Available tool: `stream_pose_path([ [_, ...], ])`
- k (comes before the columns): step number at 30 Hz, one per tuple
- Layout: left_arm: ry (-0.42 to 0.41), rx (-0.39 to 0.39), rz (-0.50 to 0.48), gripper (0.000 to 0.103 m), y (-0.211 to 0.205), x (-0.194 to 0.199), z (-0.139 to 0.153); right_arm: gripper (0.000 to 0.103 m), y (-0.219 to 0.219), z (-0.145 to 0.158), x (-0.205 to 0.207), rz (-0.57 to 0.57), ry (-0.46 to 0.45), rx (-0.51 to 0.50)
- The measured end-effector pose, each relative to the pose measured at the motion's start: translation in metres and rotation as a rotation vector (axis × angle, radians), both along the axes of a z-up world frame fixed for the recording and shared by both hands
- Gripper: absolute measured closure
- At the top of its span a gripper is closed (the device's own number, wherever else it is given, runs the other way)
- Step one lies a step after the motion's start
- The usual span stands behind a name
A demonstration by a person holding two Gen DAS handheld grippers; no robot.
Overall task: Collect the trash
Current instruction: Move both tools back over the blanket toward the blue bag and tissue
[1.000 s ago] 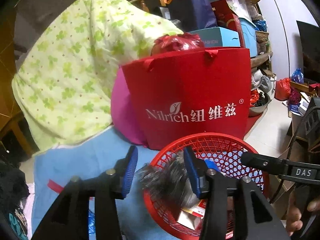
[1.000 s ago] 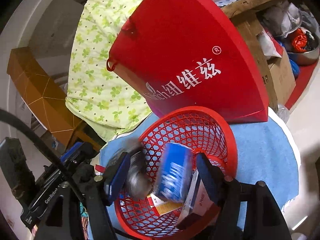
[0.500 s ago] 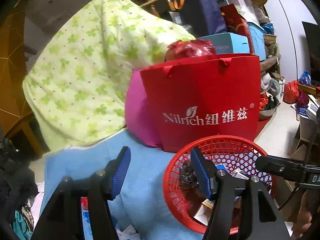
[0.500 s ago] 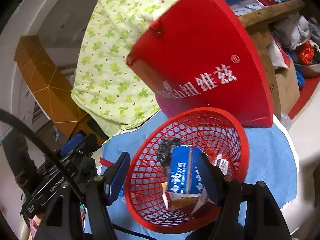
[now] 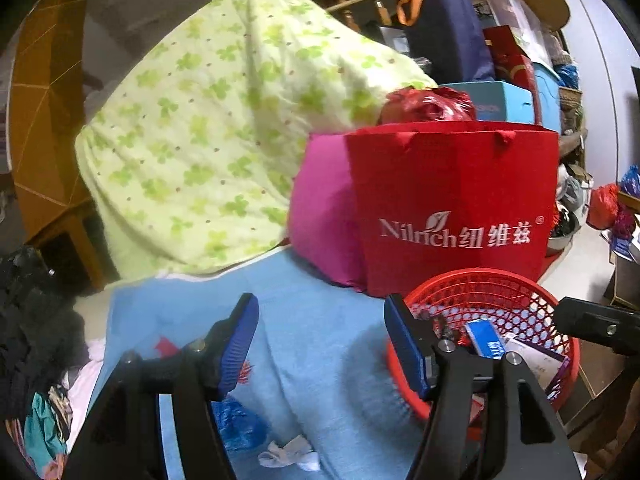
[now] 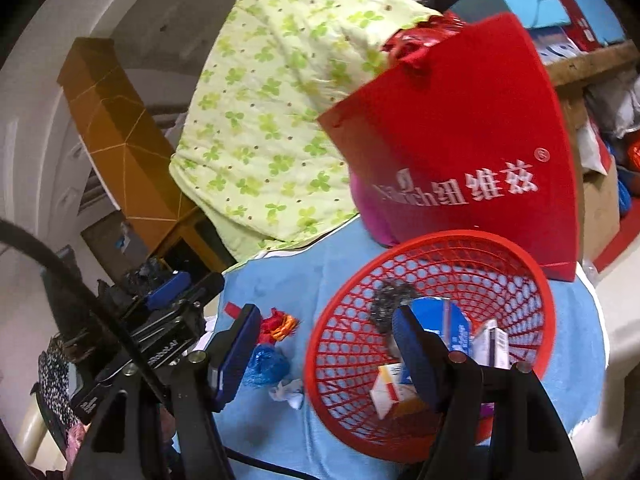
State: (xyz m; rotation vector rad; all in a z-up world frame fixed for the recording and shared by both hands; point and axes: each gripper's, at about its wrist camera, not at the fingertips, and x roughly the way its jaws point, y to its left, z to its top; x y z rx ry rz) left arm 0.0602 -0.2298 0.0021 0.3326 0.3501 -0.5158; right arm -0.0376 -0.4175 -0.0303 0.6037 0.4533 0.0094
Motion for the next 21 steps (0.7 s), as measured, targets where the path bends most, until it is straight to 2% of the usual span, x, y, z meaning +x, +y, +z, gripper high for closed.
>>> stream_pose_path([
  [8, 0.002, -0.009, 0.116, 0.030, 0.063, 0.023, -0.008, 0.031, 0.040, 0.016, 0.009, 0.090, -0.014, -0.074],
  [13, 0.015, 0.045, 0.285, 0.030, 0.134, 0.054, -0.033, 0.031, 0.073, 0.019, 0.020, 0.178, -0.024, -0.113],
  [17, 0.085, 0.078, 0.405, 0.030, 0.190, 0.076, -0.063, 0.031, 0.107, 0.008, 0.040, 0.269, 0.006, -0.139],
  [21, 0.164, 0.091, 0.464, 0.030, 0.223, 0.083, -0.095, 0.031, 0.140, -0.018, 0.067, 0.357, 0.074, -0.152],
])
